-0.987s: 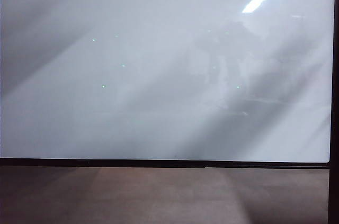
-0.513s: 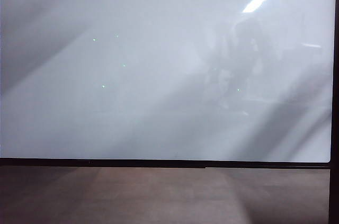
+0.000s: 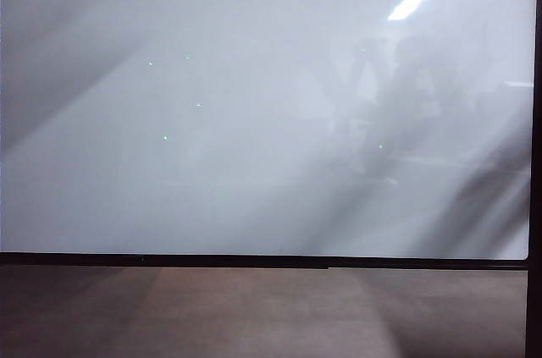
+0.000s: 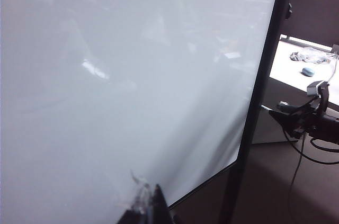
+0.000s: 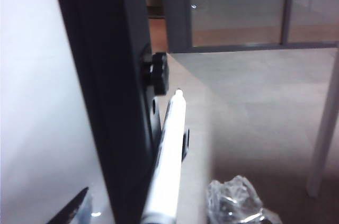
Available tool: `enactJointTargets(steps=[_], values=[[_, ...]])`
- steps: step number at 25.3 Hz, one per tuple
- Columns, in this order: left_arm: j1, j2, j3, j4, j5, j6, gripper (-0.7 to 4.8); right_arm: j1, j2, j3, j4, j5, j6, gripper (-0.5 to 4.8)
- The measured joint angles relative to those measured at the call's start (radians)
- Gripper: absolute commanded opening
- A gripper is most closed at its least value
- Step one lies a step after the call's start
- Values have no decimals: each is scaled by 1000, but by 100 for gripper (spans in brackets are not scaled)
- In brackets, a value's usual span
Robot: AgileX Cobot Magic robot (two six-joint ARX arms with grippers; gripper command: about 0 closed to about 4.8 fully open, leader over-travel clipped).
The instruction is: Reach to the right to find the marker pen, pick it up, and write the number 3 on the whiteboard.
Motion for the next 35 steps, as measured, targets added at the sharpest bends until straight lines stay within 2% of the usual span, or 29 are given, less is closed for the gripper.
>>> enactJointTargets(steps=[11, 26, 35], values=[[0, 0, 0, -1, -1, 0, -5, 16, 67, 99, -20, -30, 0, 274], [0, 0, 0, -1, -1, 0, -5, 33, 74, 104, -28, 27, -5, 273], [0, 0, 0, -1, -1, 0, -5, 33, 94, 116, -45, 30, -5, 238]])
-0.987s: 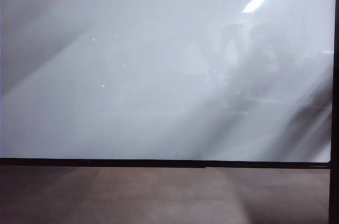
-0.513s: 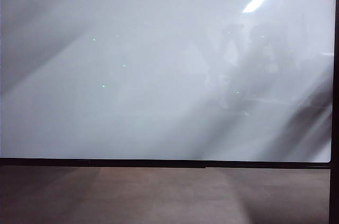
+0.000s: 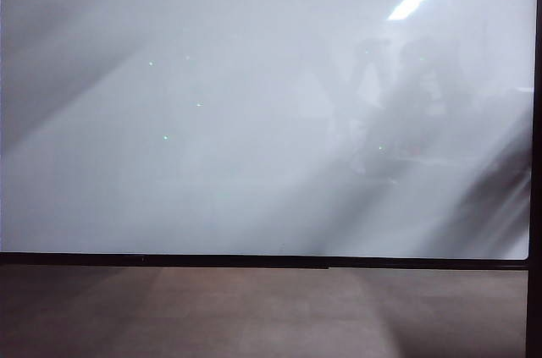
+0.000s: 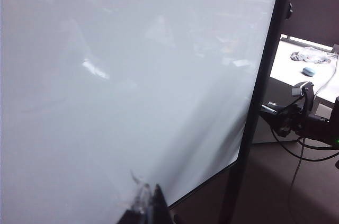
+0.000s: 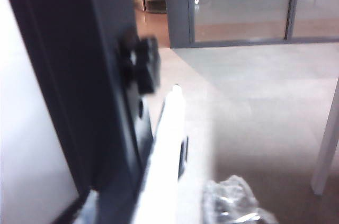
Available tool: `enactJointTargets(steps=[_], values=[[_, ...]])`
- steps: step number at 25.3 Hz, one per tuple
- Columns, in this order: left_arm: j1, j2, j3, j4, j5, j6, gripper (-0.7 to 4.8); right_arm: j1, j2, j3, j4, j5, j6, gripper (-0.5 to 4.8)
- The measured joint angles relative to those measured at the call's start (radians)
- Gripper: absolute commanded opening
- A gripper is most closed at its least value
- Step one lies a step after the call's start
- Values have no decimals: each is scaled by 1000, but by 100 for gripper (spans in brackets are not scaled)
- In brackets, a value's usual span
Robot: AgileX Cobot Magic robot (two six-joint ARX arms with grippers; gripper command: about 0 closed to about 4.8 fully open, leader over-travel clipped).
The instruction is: Reach to the right to find the marker pen, pick it up, and write the number 3 on the whiteboard.
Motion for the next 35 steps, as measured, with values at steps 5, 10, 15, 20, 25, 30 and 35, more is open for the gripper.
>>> enactJointTargets(steps=[5, 10, 15, 20, 25, 30, 35], values=[[0, 0, 0, -1, 0, 0, -5, 0, 3, 0, 1, 0, 0, 239], [0, 8, 0, -5, 0, 0, -5, 0, 3, 2, 23, 0, 0, 238], [0, 8, 0, -7, 0, 0, -5, 0, 3, 2, 26, 0, 0, 201], [0, 8, 0, -8, 0, 0, -5, 0, 3, 2, 26, -1, -2, 198], [0, 8, 0, -7, 0, 0, -5, 0, 3, 2, 26, 0, -1, 137], [0, 8, 0, -7, 0, 0, -5, 0, 3, 2, 25, 19, -2, 133], [0, 8, 0, -7, 0, 0, -5, 0, 3, 2, 25, 26, -2, 97]])
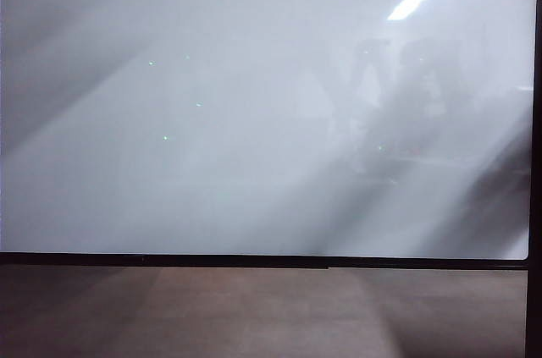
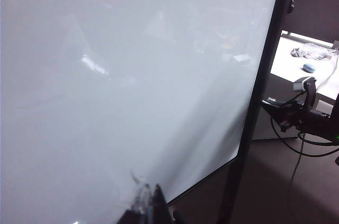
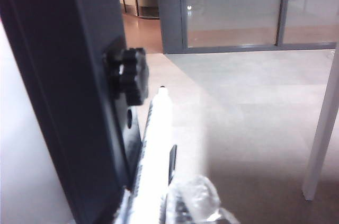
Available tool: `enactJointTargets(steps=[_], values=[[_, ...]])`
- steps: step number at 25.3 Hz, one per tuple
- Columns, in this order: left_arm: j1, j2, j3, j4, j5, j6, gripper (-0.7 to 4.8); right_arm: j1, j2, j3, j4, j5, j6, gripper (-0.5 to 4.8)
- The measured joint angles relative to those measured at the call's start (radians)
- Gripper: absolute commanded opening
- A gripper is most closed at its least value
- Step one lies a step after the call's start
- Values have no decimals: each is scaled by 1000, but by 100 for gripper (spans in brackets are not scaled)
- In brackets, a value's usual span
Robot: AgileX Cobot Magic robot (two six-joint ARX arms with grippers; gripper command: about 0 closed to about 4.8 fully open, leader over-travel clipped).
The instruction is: Reach to the right to find the marker pen, pick it up, and write the number 3 on the whiteboard.
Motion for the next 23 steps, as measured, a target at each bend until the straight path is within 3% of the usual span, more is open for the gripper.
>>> enactJointTargets(steps=[23], values=[[0, 0, 0, 0, 0, 0, -5, 1, 0, 0, 0, 0, 0, 71]])
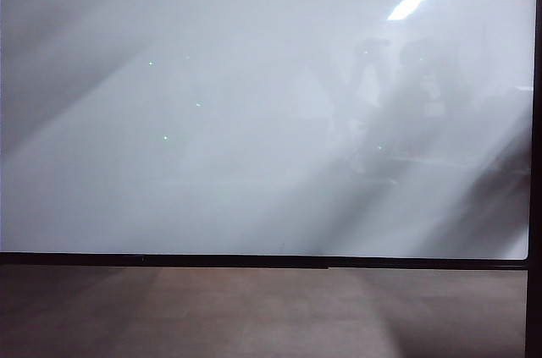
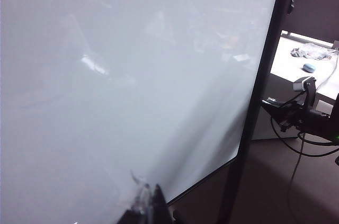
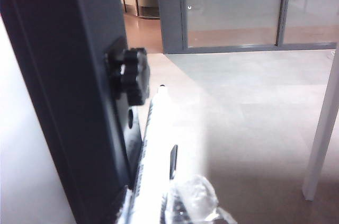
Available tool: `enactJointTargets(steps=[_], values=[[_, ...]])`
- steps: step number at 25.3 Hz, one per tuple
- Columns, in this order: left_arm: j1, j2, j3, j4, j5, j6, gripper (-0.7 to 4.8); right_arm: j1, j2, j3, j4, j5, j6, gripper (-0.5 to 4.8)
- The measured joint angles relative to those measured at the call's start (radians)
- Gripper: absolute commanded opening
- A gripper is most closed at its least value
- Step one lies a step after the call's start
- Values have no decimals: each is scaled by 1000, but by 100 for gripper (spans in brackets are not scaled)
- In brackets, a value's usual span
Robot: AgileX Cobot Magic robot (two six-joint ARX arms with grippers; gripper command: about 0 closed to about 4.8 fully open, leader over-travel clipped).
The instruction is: Reach to the right to find the marker pen, pick it up, and write the number 3 on the whiteboard.
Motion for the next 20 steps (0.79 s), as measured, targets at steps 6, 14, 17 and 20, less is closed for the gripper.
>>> enactJointTargets(steps=[6, 14, 17, 20], values=[[0, 0, 0, 0, 0, 0, -5, 0, 0, 0, 2, 0, 0, 72], [0, 0, 0, 0, 0, 0, -5, -19, -1, 0, 118, -1, 46, 72], [0, 0, 0, 0, 0, 0, -5, -64, -8, 0, 121, -1, 53, 72], [0, 0, 0, 0, 0, 0, -5, -108, -51, -1, 121, -1, 82, 72]])
